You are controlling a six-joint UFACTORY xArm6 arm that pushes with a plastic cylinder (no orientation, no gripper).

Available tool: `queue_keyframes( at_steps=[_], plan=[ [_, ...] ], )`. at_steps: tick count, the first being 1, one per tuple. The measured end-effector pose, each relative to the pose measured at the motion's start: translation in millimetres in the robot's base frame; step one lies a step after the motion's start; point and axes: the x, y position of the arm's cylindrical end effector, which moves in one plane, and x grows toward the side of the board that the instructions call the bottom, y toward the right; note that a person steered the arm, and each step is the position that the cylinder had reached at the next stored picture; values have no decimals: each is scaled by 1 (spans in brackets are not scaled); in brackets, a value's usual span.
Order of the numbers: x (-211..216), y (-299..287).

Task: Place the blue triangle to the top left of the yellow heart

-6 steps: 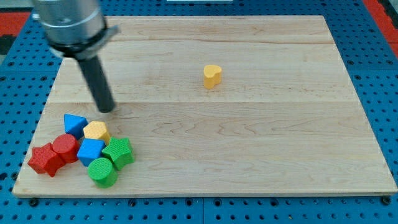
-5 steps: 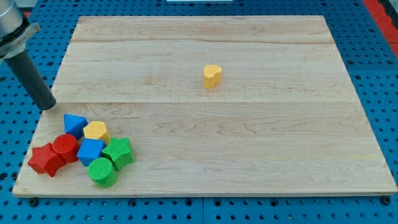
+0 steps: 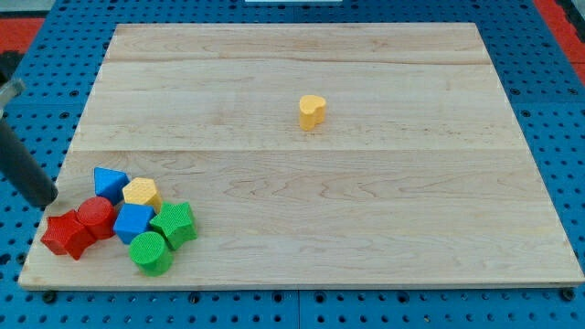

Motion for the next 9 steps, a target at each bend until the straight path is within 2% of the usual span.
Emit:
queue_keyframes(
  at_steps=[2, 5, 9],
  plan=[
    [5, 0],
    [36, -2],
    [37, 11]
  ],
)
